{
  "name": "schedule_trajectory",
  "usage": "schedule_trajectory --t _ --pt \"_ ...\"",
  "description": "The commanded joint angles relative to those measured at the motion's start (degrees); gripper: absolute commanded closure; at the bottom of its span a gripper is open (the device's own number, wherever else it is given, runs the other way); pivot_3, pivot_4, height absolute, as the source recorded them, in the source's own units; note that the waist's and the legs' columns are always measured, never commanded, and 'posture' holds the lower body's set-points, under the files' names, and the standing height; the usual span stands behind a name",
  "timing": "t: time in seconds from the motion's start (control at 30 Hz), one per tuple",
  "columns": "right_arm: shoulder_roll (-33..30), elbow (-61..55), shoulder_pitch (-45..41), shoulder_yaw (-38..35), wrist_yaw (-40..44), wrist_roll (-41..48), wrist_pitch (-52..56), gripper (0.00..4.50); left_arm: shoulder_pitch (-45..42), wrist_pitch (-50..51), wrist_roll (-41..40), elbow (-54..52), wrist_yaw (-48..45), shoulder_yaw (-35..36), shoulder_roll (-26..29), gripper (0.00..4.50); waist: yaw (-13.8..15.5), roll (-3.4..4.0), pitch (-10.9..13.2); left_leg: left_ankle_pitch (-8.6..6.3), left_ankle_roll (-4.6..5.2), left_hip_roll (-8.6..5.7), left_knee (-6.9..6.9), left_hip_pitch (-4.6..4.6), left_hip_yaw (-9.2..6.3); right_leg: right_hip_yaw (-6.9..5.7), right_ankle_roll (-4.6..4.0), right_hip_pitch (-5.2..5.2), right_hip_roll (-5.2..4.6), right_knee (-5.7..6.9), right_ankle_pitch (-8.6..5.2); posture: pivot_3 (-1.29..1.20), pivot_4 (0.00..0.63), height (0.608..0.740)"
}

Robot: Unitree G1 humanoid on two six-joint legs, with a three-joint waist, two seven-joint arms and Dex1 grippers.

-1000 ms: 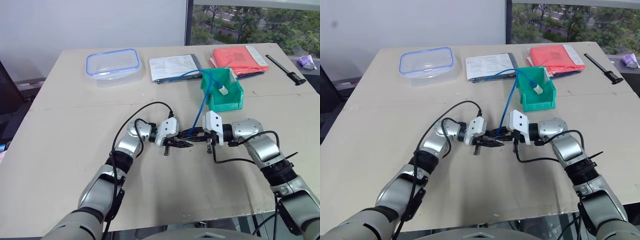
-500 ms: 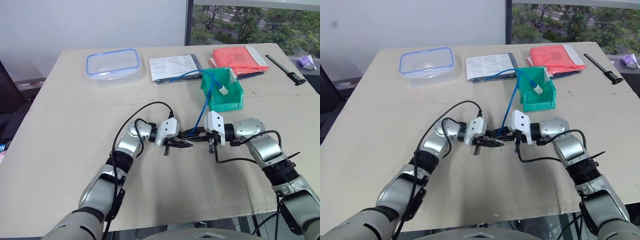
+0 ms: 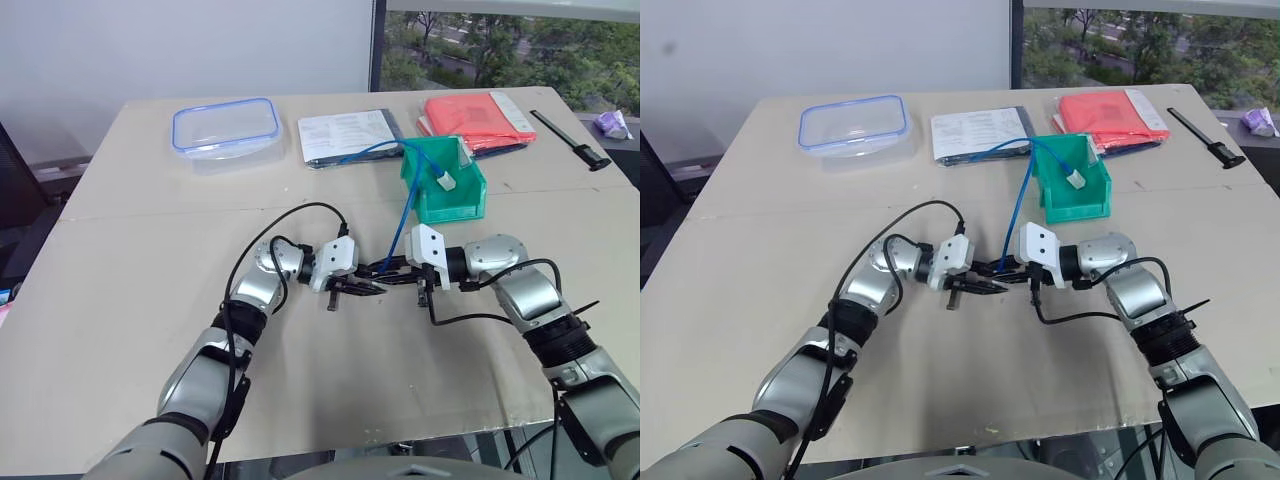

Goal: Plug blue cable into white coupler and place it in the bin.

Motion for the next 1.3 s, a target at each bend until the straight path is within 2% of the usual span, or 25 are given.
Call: schedule_trajectory --t 0.03,0.13,0.2,0.27,0.37,0.43,0.53,0.6,0.8,0.93,1.07,1.13,1.23,1.3 --pt "2.08 5.85 2.57 3.18 -2.28 -4.33 -0.37 4.50 1.15 1.09 1.52 0.65 -1.24 -1.38 -0.23 3.95 -0.09 -0.07 -0.13 0.00 0.00 0.01 0.00 0.04 0.00 0.00 0.00 0.03 0.01 0.01 0.00 0.00 0.150 0.740" --pt "2.39 12.98 4.57 6.40 -2.47 -9.03 -3.99 4.50 1.28 1.42 1.54 0.46 -1.13 -1.22 -0.34 3.95 -0.59 -0.22 -0.70 0.00 0.00 0.08 0.00 0.19 0.01 0.01 -0.01 0.10 0.08 0.03 0.00 0.00 0.150 0.740" --pt "3.20 13.87 5.33 6.10 -2.54 -8.62 -4.32 4.50 1.59 1.73 1.63 -0.05 -1.16 -1.11 -0.31 3.95 -1.03 -0.24 -0.98 -0.01 0.01 0.14 -0.01 0.43 -0.01 0.02 -0.01 0.27 0.12 0.04 -0.02 0.00 0.150 0.740" --pt "4.50 11.44 5.03 3.82 -2.61 -5.44 -3.34 4.50 1.98 2.05 1.71 -0.62 -1.25 -0.91 -0.14 3.95 -1.39 -0.25 -1.00 -0.01 0.00 0.25 -0.03 0.75 -0.13 0.03 0.18 0.52 0.14 0.03 -0.15 0.00 0.150 0.740" --pt "6.18 5.47 2.62 -1.25 -2.65 1.36 0.92 4.50 2.45 3.46 1.77 -1.25 -1.06 -0.54 0.16 3.95 -1.49 -0.23 -1.01 -0.01 0.00 0.43 -0.06 0.91 -0.19 0.09 -0.02 0.64 0.14 0.04 -0.27 0.00 0.150 0.740" --pt "5.81 2.74 0.82 -2.98 -2.16 3.15 2.91 4.50 2.78 4.49 2.07 -1.68 -0.70 -0.60 0.48 2.92 -1.47 -0.17 -0.96 -0.01 0.00 0.47 -0.07 0.80 -0.16 0.13 -0.17 0.53 0.13 0.05 -0.09 0.00 0.150 0.740" --pt "5.02 -0.15 -1.32 -4.43 -1.93 4.54 5.93 4.50 3.60 4.32 2.88 -2.68 1.50 -0.16 0.65 1.61 -1.33 -0.10 -0.90 -0.01 0.00 0.41 -0.07 0.43 -0.10 0.20 -0.07 0.19 0.12 0.06 0.01 0.00 0.150 0.740" --pt "4.58 -2.35 -2.89 -6.15 -2.01 6.81 9.44 4.50 4.40 6.43 2.43 -5.70 3.56 0.78 0.81 0.89 -1.20 0.01 -0.83 0.00 -0.01 0.31 -0.04 0.12 -0.12 0.21 -0.06 -0.05 0.11 0.06 0.03 0.00 0.150 0.740" --pt "-0.92 -5.36 -10.27 -13.97 -0.84 17.30 26.63 4.50 6.57 24.30 -3.73 -25.74 9.45 6.15 4.08 0.89 -1.18 0.04 -0.46 -0.01 0.00 0.32 -0.03 -0.05 -0.21 0.14 -0.06 -0.11 0.06 0.02 0.03 0.00 0.150 0.740" --pt "-5.09 8.23 -19.02 -17.66 -0.14 15.91 26.78 4.50 7.11 36.35 -6.44 -38.58 17.46 9.24 4.00 0.89 -1.24 0.16 -0.18 -0.01 0.00 0.31 -0.04 -0.05 -0.22 0.13 -0.05 -0.12 0.06 0.01 0.03 0.00 0.150 0.740" --pt "-8.51 31.25 -28.74 -14.33 2.42 6.87 18.01 4.50 6.20 49.21 -7.94 -49.39 27.99 10.30 0.72 0.89 -0.97 0.14 -0.15 -0.01 0.00 0.06 -0.08 -0.05 -0.22 0.16 -0.03 -0.10 0.03 -0.05 0.01 0.00 0.150 0.740" --pt "-7.20 44.96 -35.19 -12.38 -0.98 1.14 14.24 4.50 5.03 55.50 -8.46 -54.19 33.25 10.38 -1.33 0.89 -1.20 0.14 -0.11 0.00 -0.01 0.03 -0.17 -0.06 -0.14 0.24 -0.01 -0.12 0.03 -0.10 0.01 0.00 0.150 0.740" --pt "-4.88 57.61 -41.24 -11.71 -7.26 -4.22 8.32 4.50 3.66 60.42 -7.73 -56.68 38.55 10.25 -2.71 0.89 -1.69 0.12 0.11 0.13 -0.22 0.00 -0.32 -0.06 0.07 0.54 0.01 -0.34 0.04 -0.03 0.02 0.00 0.150 0.740" --pt "-3.63 62.18 -44.05 -13.54 -11.31 -5.22 4.91 3.69 2.89 62.02 -6.91 -57.00 41.53 10.22 -3.23 0.87 -1.72 0.14 0.13 0.16 -0.27 0.03 -0.40 -0.04 0.08 0.58 0.01 -0.39 0.07 -0.04 0.02 0.00 0.150 0.740"
